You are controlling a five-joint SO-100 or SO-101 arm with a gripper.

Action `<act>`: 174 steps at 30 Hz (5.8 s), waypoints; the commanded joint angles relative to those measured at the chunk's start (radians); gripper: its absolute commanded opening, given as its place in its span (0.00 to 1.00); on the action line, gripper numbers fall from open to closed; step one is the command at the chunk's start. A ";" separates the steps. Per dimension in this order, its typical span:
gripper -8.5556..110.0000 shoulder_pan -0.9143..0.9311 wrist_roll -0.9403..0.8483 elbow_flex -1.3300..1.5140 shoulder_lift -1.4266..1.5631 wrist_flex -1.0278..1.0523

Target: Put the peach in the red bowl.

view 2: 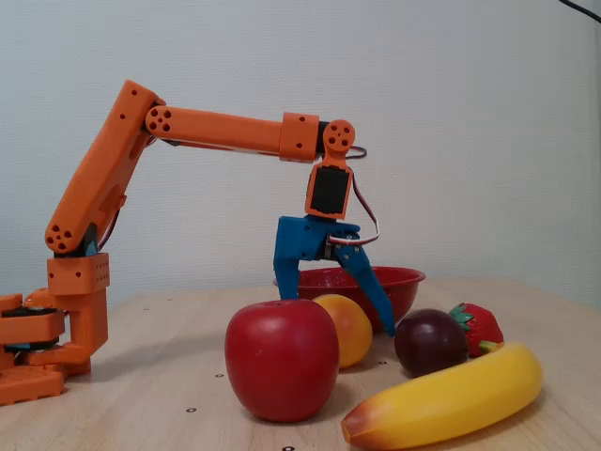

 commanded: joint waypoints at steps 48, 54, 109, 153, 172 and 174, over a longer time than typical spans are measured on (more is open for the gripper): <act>0.07 0.014 0.041 -0.321 0.322 0.236; 0.07 0.120 -0.029 -0.500 0.423 0.276; 0.07 0.284 -0.210 -0.278 0.549 -0.095; 0.07 -0.084 -0.107 1.962 2.269 -0.779; 0.07 -0.066 -0.153 1.960 2.269 -0.673; 0.07 -0.066 -0.153 1.960 2.269 -0.673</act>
